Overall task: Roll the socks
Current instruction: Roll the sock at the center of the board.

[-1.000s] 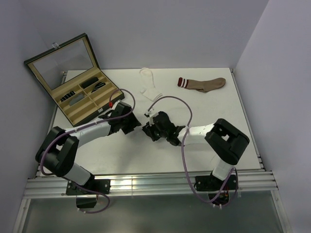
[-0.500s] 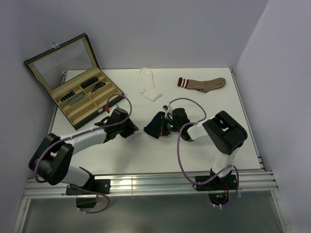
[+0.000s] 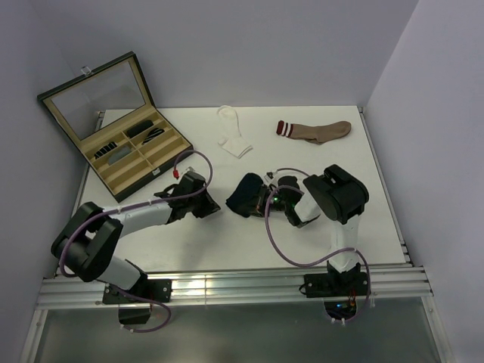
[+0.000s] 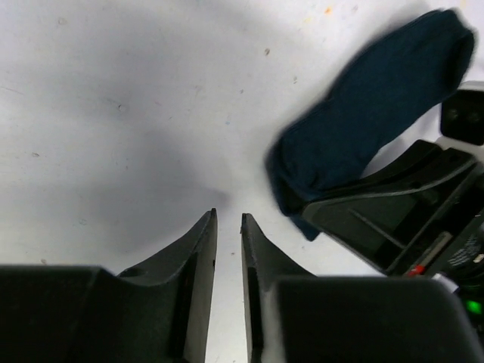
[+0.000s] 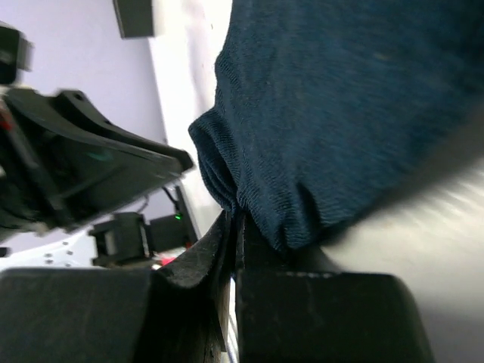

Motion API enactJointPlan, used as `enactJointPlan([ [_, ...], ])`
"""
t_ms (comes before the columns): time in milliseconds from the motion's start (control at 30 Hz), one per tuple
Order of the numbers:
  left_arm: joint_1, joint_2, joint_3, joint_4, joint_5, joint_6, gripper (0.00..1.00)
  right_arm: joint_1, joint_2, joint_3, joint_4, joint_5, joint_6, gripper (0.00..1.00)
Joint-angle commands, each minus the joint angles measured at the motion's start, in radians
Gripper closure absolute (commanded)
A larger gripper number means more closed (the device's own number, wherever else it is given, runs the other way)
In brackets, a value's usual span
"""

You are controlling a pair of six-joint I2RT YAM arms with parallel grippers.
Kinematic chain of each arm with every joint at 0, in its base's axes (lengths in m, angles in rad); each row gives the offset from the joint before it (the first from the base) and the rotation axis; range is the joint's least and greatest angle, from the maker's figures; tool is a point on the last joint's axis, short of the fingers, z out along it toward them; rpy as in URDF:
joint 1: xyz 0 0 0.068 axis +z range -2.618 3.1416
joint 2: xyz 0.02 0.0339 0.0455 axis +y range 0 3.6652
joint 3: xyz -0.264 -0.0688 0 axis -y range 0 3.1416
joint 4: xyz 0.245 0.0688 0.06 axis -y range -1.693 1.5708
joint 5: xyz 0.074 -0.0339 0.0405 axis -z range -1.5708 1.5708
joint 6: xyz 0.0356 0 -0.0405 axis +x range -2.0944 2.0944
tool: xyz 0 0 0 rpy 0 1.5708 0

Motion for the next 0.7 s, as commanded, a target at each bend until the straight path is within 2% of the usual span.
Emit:
enactJointPlan([
  [0,-0.013,0.030,0.026,0.031,0.028,0.007,0.76,-0.026,0.045,-0.031,0.133,-0.002,0.115,1.00],
  [167,-0.019,0.079,0.058,0.014,0.033,0.016,0.81,-0.041,0.087,-0.046,0.223,-0.014,0.178,1.00],
  [333,-0.032,0.153,0.102,0.020,0.030,0.033,0.84,-0.048,0.101,-0.046,0.242,-0.024,0.208,1.00],
  [667,-0.035,0.213,0.115,0.106,0.050,0.031,0.87,-0.049,0.021,-0.020,-0.011,0.032,0.062,1.00],
])
